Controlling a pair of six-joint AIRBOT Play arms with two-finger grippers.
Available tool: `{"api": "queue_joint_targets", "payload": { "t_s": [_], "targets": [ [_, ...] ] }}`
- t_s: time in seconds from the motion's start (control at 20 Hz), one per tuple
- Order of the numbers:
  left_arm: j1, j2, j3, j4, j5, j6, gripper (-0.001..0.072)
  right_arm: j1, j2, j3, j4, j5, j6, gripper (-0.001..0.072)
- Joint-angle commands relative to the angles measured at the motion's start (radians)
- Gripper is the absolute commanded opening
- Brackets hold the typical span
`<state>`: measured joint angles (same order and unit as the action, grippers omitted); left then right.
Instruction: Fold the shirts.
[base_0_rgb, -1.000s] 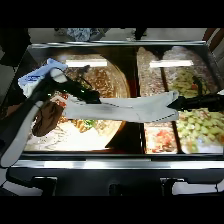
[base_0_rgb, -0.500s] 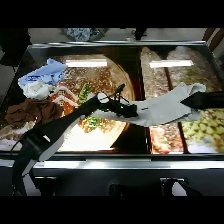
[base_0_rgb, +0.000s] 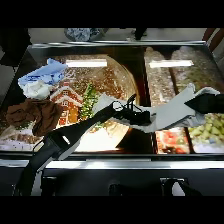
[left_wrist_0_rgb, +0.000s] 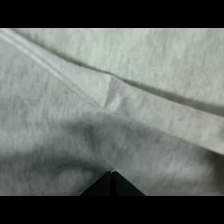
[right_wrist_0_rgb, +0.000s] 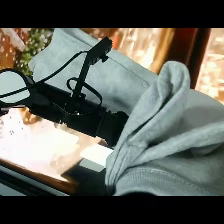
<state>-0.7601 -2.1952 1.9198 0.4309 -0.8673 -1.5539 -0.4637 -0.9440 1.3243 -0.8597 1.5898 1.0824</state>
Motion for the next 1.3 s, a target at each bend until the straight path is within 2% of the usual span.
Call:
{"api": "queue_joint_targets", "payload": {
  "t_s": [0.0,0.1,0.25,0.4,0.5,0.6,0.7,0.75,0.8,0.85,0.9,1.0,1.15,1.25],
  "targets": [
    [0.04,0.061,0.013,0.199,-0.107,0.04,0.0034,0.027,-0.053,0.001,0.068,-0.043,-0.003,0.004],
    [0.101,0.185,0.013,0.536,-0.209,-0.033,0.0034,0.123,-0.11,0.001,0.076,-0.092,-0.017,0.004],
    [0.243,0.401,0.012,0.817,-0.312,-0.035,0.0036,0.318,-0.229,0.002,0.137,-0.236,-0.016,0.004],
    [0.406,0.6,0.012,0.845,-0.312,-0.036,0.0037,0.511,-0.398,0.046,0.242,-0.389,-0.029,0.004],
    [0.493,0.714,0.012,0.845,-0.318,-0.036,0.0037,0.622,-0.549,0.118,0.259,-0.454,-0.027,0.0041],
    [0.546,0.809,0.012,0.845,-0.327,-0.035,0.0038,0.709,-0.723,0.194,0.327,-0.491,-0.02,0.0041],
    [0.564,0.877,0.012,0.845,-0.333,-0.032,0.0038,0.766,-0.867,0.237,0.463,-0.532,-0.023,0.0042],
    [0.565,0.898,0.012,0.845,-0.34,-0.032,0.0038,0.791,-0.929,0.252,0.546,-0.563,-0.037,0.0097],
    [0.565,0.913,0.012,0.845,-0.352,-0.027,0.0038,0.8,-0.97,0.261,0.642,-0.573,-0.081,0.0382],
    [0.564,0.92,0.012,0.845,-0.369,-0.016,0.0038,0.797,-0.995,0.263,0.75,-0.551,-0.183,0.0698],
    [0.565,0.921,0.012,0.846,-0.387,-0.016,0.0038,0.784,-0.996,0.263,0.771,-0.523,-0.215,0.068],
    [0.565,0.92,-0.005,0.853,-0.397,0.007,0.0038,0.725,-0.964,0.263,0.662,-0.444,-0.201,0.068],
    [0.565,0.917,-0.055,0.861,-0.397,0.01,0.0038,0.57,-0.864,0.262,0.33,-0.309,-0.096,0.0679],
    [0.565,0.917,-0.079,0.861,-0.396,0.023,0.0039,0.455,-0.79,0.262,0.043,-0.219,-0.031,0.0674]
  ]
}}
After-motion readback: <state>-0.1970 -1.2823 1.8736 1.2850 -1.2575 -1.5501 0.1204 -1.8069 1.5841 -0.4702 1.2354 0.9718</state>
